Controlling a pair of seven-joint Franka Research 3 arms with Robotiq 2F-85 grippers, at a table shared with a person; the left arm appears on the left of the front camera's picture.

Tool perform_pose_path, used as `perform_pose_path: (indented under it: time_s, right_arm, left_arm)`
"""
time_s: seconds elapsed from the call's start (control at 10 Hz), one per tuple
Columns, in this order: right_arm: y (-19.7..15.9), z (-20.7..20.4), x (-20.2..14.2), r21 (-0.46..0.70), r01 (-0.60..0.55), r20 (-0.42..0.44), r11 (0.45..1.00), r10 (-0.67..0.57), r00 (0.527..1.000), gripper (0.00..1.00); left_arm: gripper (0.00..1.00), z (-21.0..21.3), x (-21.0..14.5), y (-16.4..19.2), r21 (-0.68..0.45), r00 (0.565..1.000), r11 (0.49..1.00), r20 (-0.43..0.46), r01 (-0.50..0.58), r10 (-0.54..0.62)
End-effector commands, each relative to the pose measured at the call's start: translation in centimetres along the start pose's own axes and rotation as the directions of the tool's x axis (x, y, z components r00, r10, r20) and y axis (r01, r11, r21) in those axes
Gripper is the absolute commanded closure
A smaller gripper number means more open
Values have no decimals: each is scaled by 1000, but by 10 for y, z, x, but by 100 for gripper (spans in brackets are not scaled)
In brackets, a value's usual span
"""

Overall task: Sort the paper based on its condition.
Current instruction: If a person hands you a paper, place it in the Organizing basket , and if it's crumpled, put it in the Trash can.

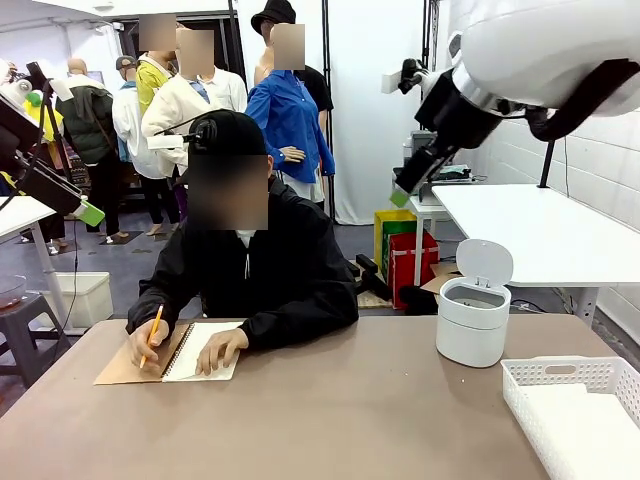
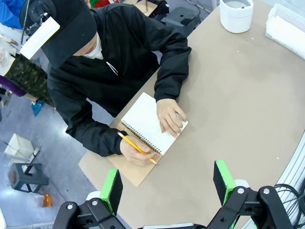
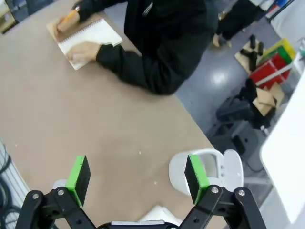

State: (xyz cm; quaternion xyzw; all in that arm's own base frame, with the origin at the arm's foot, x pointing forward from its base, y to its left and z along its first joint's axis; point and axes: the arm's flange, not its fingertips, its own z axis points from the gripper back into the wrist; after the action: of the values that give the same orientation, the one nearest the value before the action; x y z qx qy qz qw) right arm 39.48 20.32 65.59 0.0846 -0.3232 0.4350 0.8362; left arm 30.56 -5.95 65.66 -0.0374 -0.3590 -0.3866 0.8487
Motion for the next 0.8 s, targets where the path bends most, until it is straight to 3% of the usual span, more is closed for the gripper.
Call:
perform_pose_path:
  time_s: [0.0, 0.7]
  right_arm:
    - [-8, -10, 9, 85, 47, 64, 995, -52, 997, 0]
    - [-1, -21, 25, 226, 5, 79, 974, -24, 997, 0]
  left_arm:
    - [0, 0, 0, 0, -1, 1000, 1000, 1, 0, 0]
    - [0, 0, 0, 0, -1, 1000, 1000, 1, 0, 0]
